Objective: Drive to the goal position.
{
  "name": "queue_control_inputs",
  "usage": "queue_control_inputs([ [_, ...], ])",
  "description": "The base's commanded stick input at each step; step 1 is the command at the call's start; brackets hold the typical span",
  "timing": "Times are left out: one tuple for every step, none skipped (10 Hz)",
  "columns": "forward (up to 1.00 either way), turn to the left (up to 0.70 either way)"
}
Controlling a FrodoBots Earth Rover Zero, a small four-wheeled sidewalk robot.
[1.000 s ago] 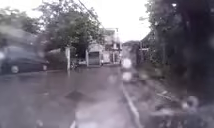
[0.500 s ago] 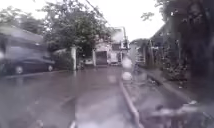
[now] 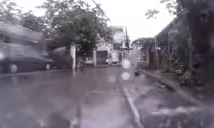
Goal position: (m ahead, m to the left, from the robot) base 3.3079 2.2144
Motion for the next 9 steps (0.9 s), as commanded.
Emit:
queue_control_inputs([
  [1.0, 0.0],
  [1.0, 0.0],
  [1.0, 0.0],
  [1.0, 0.0],
  [1.0, 0.0],
  [1.0, 0.0],
  [1.0, 0.0],
  [1.0, 0.0],
  [1.0, 0.0],
])
